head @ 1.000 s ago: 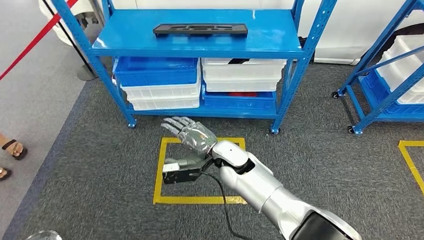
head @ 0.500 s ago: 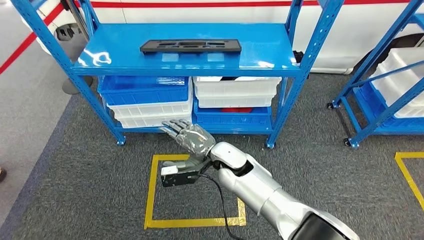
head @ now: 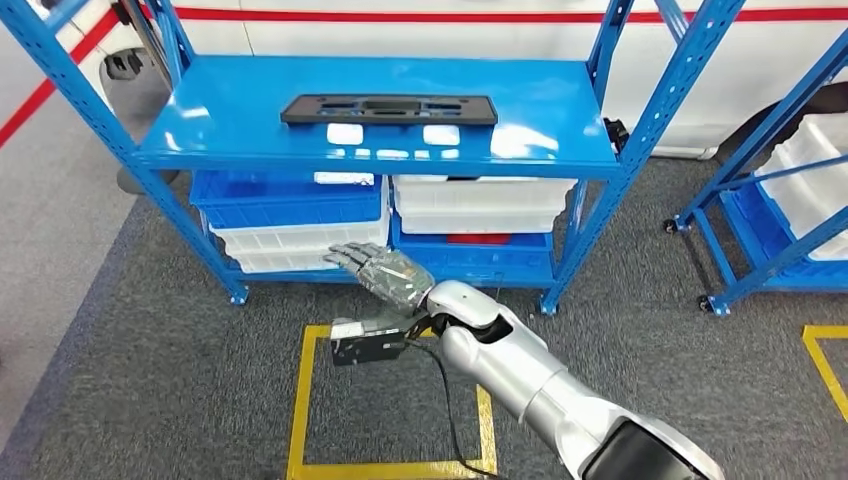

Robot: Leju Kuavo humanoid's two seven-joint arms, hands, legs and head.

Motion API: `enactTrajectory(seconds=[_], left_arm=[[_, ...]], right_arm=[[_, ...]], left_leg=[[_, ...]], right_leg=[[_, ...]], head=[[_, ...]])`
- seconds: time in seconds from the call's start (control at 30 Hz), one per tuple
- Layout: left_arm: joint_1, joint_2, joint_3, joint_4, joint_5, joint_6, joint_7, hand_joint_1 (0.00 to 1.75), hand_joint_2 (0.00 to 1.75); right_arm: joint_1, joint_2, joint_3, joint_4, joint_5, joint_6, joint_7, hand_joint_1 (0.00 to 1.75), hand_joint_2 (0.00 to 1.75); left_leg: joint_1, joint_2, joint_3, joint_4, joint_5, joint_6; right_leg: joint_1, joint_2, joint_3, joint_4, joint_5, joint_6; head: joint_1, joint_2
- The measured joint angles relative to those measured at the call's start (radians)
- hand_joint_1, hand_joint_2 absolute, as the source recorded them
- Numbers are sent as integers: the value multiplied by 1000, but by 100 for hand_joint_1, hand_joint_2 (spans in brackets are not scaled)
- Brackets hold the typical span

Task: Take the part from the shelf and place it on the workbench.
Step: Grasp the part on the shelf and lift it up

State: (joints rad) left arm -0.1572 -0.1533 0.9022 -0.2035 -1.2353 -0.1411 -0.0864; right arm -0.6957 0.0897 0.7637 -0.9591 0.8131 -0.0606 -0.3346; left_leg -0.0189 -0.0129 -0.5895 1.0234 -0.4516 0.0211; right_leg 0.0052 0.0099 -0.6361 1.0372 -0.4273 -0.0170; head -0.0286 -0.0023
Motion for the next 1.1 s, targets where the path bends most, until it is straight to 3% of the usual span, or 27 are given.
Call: enactTrajectory(seconds=[0.1, 0.2, 0.23, 0.27, 0.3, 0.33, 0.4, 0.47, 0.53, 0.6, 0.67, 0.7, 0.77, 0.8, 0.83, 0.93, 0.97, 1.0, 1.03, 1.07, 1.1], left_arm=[[-2, 3, 0, -1, -4, -3, -8, 0, 0], [1, 4, 0, -1, -5, -6, -12, 0, 0], [4, 4, 0, -1, -5, -6, -12, 0, 0], [7, 4, 0, -1, -5, -7, -13, 0, 0], [10, 4, 0, -1, -5, -7, -13, 0, 0], [11, 4, 0, -1, -5, -7, -13, 0, 0], [12, 3, 0, 0, -5, -8, -15, 0, 0], [12, 2, 0, 2, -5, -8, -17, 0, 0], [12, 3, 0, 2, -5, -8, -18, 0, 0], [14, 4, 0, 2, -4, -8, -20, 0, 0], [14, 4, 0, 2, -4, -7, -21, 0, 0], [15, 4, 0, 2, -4, -7, -21, 0, 0], [21, 4, 0, 2, -4, -8, -22, 0, 0], [24, 3, 1, 2, -4, -8, -22, 0, 0], [28, 3, 1, 2, -4, -8, -22, 0, 0], [35, -6, 1, 7, -5, -9, -23, 0, 0], [35, -8, 1, 9, -5, -9, -23, 0, 0], [33, -9, 1, 10, -5, -9, -23, 0, 0], [29, -6, 1, 10, -5, -8, -23, 0, 0], [26, -4, 2, 10, -5, -8, -24, 0, 0], [22, -3, 1, 10, -5, -7, -24, 0, 0]], right_arm=[[-13, 1, 1, 2, 0, -11, 2, 0, 0], [-20, 0, 2, 3, 3, -19, 5, 0, 0], [-19, 0, 3, 4, 3, -19, 6, 0, 0], [-18, 0, 4, 5, 4, -19, 7, 0, 0], [-18, 0, 5, 5, 4, -19, 8, 0, 0], [-19, 1, 5, 5, 4, -19, 8, 0, 0], [-21, 1, 6, 6, 4, -19, 9, 0, 0], [-25, 3, 8, 6, 4, -19, 9, 0, 0], [-28, 6, 10, 4, 5, -19, 9, 0, 0], [-32, 9, 11, 3, 5, -19, 9, 0, 0], [-31, 9, 13, 2, 5, -19, 9, 0, 0], [-29, 8, 14, 3, 5, -19, 9, 0, 0], [-23, 4, 15, 5, 5, -20, 9, 0, 0], [-21, 2, 16, 6, 5, -20, 9, 0, 0], [-20, 0, 17, 6, 4, -20, 9, 0, 0], [-9, -13, 19, 12, 3, -21, 9, 0, 0], [-5, -17, 20, 12, 3, -21, 10, 0, 0], [-5, -18, 20, 12, 2, -22, 10, 0, 0], [-8, -17, 21, 9, 2, -23, 10, 0, 0], [-12, -16, 21, 7, 1, -25, 10, 0, 0], [-17, -15, 21, 4, 0, -26, 9, 0, 0]], left_leg=[[1, 4, -13, 41, -28, -18], [19, 6, -115, 225, -81, -37], [25, 6, -147, 270, -80, -43], [30, 6, -164, 279, -59, -48], [34, 7, -162, 246, -18, -52], [38, 8, -144, 180, 36, -56], [36, 11, -97, 64, 92, -57], [28, 12, -65, 17, 66, -42], [27, 10, -41, -4, 36, -18], [29, 8, -10, -15, 17, -1], [28, 6, 26, -24, -5, 10], [27, 4, 44, -26, -19, 13], [26, -2, 86, -29, -51, 14], [25, -5, 111, -31, -69, 14], [23, -7, 138, -34, -88, 13], [18, -12, 205, -49, -145, 8], [15, -14, 228, -58, -158, 4], [12, -15, 246, -60, -160, -1], [11, -14, 250, -51, -150, -5], [10, -11, 242, -16, -127, -9], [10, -8, 212, 42, -102, -12]], right_leg=[[-10, 1, 25, -18, -10, -13], [-13, -3, 58, -25, -34, -18], [-14, -3, 70, -25, -44, -16], [-16, -3, 84, -25, -55, -14], [-19, -3, 100, -25, -66, -10], [-22, -2, 117, -25, -79, -5], [-26, -2, 144, -29, -102, 8], [-26, 0, 157, -34, -116, 24], [-27, 0, 160, -19, -114, 38], [-28, -3, 120, 58, -95, 47], [-27, -5, 26, 183, -102, 51], [-26, -5, -27, 235, -124, 51], [-21, -5, -106, 267, -170, 46], [-17, -5, -128, 242, -172, 40], [-10, -5, -138, 192, -144, 30], [16, 2, -141, 14, 90, -5], [20, 5, -136, -11, 136, -10], [21, 7, -128, -19, 138, -12], [17, 6, -112, -17, 119, -14], [13, 6, -92, -25, 105, -17], [10, 7, -68, -35, 91, -21]], head=[[0, 0], [0, 0], [0, 0], [0, 0], [0, 0], [0, 0], [0, 0], [0, 0], [0, 0], [0, 0], [0, 0], [0, 0], [0, 0], [0, 0], [0, 0], [1, 0], [1, 0], [2, 0], [2, 0], [2, 0], [2, 0]])
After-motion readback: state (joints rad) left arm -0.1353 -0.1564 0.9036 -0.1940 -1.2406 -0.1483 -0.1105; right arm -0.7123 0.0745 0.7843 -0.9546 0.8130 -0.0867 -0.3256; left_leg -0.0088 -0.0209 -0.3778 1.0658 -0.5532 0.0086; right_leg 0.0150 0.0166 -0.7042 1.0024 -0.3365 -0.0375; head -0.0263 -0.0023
